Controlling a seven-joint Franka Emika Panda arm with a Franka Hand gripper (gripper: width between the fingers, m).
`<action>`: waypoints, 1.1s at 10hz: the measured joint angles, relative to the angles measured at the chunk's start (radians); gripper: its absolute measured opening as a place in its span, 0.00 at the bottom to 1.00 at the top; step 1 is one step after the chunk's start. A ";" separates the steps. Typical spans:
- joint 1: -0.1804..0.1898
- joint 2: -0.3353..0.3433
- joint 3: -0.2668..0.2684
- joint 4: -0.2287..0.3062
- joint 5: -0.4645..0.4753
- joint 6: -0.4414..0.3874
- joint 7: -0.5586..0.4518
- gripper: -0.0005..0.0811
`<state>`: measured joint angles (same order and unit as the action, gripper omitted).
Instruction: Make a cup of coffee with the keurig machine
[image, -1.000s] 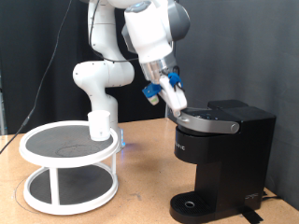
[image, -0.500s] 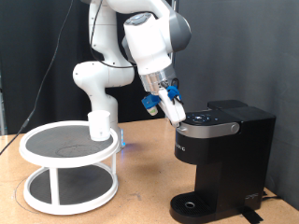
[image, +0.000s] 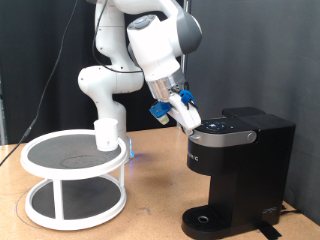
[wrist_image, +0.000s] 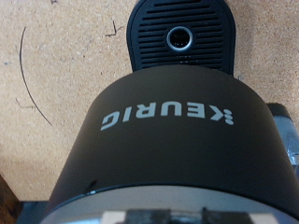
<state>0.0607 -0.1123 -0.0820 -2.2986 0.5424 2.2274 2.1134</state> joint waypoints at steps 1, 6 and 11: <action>0.000 -0.010 -0.002 -0.010 0.039 0.010 -0.042 0.01; 0.001 -0.099 -0.013 -0.062 0.152 0.007 -0.140 0.01; 0.005 -0.131 -0.009 -0.032 0.229 -0.043 -0.082 0.01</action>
<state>0.0653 -0.2438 -0.0908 -2.3302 0.7710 2.1842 2.0318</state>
